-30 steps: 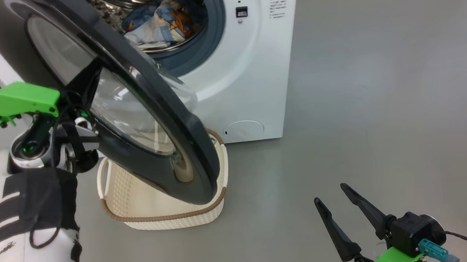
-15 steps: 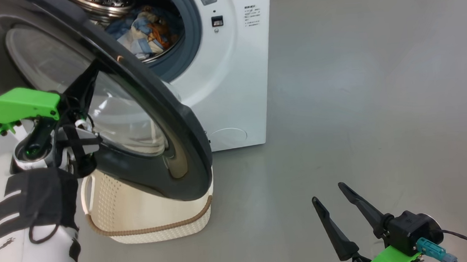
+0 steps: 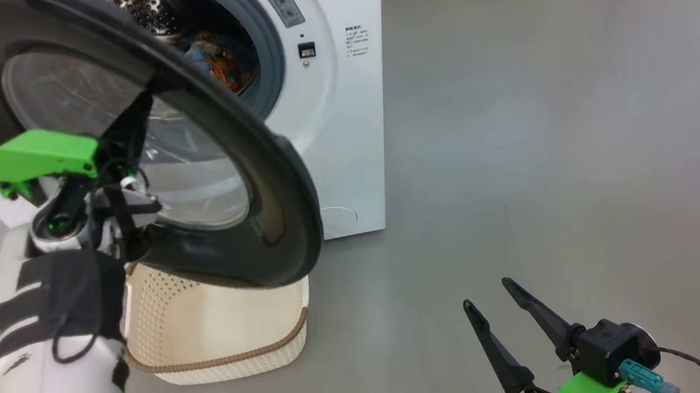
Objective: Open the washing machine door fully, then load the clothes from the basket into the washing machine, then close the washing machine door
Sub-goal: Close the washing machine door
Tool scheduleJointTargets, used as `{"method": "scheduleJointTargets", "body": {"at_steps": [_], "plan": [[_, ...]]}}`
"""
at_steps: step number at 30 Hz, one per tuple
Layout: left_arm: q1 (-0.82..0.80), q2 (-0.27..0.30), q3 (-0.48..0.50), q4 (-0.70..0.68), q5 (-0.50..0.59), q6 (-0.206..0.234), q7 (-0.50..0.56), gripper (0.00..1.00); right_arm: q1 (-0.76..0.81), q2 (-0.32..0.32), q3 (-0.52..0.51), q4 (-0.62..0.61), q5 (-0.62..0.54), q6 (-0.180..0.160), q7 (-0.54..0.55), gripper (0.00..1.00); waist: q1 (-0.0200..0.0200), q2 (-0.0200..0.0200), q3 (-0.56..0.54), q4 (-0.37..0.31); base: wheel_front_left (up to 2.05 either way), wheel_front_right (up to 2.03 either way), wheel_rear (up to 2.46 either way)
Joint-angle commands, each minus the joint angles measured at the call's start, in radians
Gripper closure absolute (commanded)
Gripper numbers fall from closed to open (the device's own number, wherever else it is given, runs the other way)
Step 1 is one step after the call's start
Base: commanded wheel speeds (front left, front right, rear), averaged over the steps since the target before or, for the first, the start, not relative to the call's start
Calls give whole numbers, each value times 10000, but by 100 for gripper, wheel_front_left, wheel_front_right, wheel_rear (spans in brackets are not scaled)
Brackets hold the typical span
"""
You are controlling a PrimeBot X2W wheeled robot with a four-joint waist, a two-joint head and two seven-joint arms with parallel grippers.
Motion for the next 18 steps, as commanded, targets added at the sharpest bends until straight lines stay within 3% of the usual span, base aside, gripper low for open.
{"method": "scheduleJointTargets", "body": {"at_steps": [1, 8, 18], "plan": [[-374, 212, 77, -408, -94, -111, 79, 100, -90, -29, 218, -203, 32, 16, -48, 0, 0, 0, -34, -12, 0, 0, 0], [-226, 353, -138, -464, 141, -112, -98, 100, -23, -46, 118, -228, 13, 16, -48, 0, 0, 0, -72, 53, 0, 0, 0], [619, 1279, -1118, -742, 1449, -112, -527, 100, 256, 74, -158, -286, -48, 16, -48, 0, 0, 0, -263, 340, 0, 0, 0]]}}
